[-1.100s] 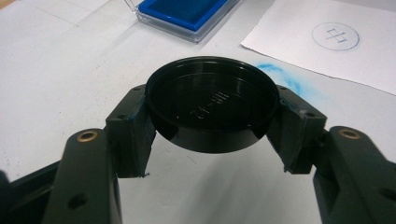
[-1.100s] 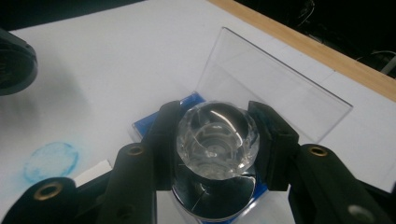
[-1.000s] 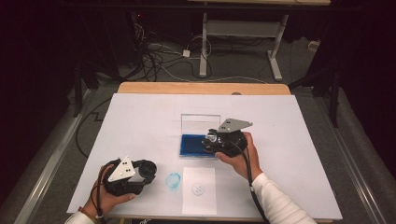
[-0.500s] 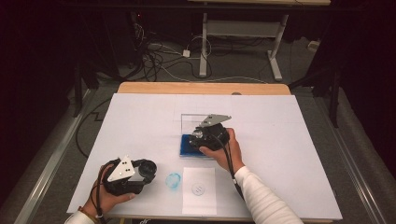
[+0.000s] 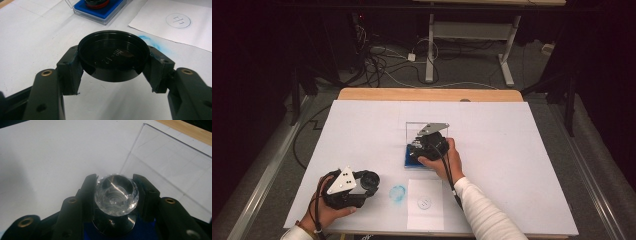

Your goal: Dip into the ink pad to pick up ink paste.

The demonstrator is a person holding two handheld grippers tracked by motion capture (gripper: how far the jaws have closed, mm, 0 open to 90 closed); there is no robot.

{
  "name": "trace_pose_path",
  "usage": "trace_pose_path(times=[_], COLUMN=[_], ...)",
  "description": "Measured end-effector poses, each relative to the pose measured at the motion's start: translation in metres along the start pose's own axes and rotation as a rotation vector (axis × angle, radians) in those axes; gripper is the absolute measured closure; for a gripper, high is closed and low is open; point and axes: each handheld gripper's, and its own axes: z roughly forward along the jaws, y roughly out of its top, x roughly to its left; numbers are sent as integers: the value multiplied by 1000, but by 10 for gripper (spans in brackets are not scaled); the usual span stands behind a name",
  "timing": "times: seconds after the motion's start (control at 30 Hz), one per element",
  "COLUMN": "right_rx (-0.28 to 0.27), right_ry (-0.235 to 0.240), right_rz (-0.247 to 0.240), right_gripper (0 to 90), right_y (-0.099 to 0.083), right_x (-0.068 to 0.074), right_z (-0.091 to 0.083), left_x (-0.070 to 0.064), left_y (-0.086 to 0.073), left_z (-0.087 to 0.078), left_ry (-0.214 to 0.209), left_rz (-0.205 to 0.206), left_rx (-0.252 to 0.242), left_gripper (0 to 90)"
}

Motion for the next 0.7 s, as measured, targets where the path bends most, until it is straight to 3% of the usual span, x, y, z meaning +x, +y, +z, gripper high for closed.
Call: trace_pose_path(times=[0.7], right_rx=[14], right_ry=[-55], right_rz=[40], right_gripper=[574], right_y=[-1], right_x=[7], right_z=[0], left_x=[-1], left_y=[1], left_z=[0], left_ry=[2], left_rz=[3], left_rx=[-3], left_gripper=[365])
